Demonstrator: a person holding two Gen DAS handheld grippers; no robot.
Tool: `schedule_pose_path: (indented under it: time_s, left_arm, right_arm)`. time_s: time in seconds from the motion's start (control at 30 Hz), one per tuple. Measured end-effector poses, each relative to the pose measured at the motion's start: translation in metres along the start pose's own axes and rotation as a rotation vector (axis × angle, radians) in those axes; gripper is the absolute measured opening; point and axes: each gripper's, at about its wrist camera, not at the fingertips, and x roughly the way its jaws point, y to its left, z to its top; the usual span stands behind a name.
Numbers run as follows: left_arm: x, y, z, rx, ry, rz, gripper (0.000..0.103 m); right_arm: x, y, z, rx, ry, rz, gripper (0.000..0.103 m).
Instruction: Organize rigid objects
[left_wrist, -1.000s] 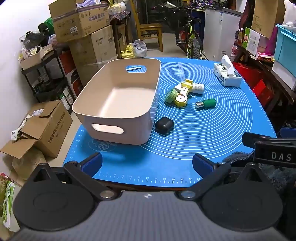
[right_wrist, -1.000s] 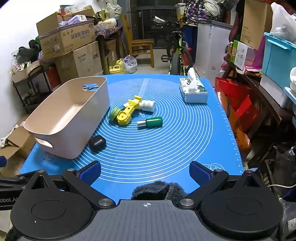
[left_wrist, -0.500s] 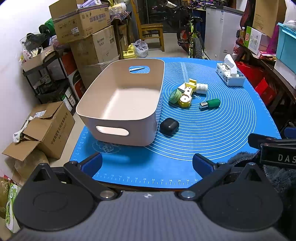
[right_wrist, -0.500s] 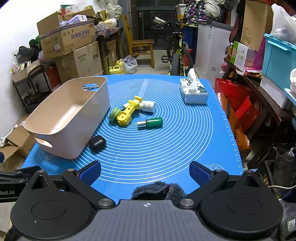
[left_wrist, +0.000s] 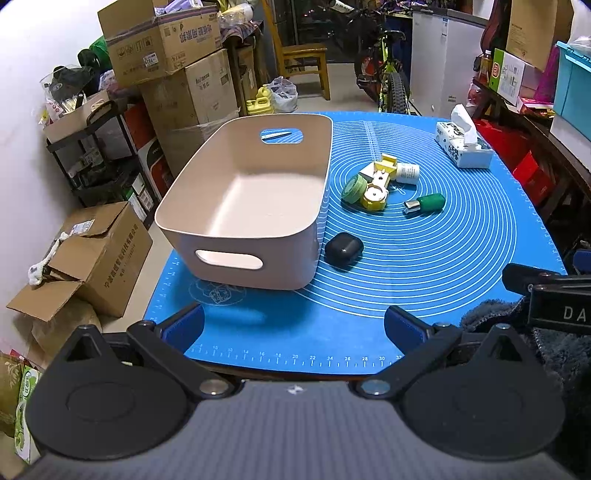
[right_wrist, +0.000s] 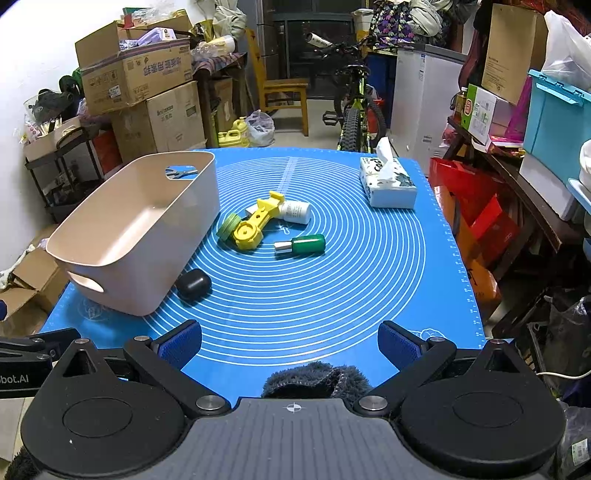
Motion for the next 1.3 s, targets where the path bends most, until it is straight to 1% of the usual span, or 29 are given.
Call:
schedule_pose_path:
  time_s: [0.83,1.3]
  left_arm:
    - [-0.0001,-0.0013,0.0023,0.009,0.000,-0.001,0.103]
    - [0.0030,0.0025,0.0060,-0.004,0.004,0.004,0.103]
  right_arm:
    - [0.0002,0.0004,0.0009,-0.004,0.000,-0.002,0.101]
    - [0.0003,0.0011,0.0015,-0.009,0.002,-0.001,0.101]
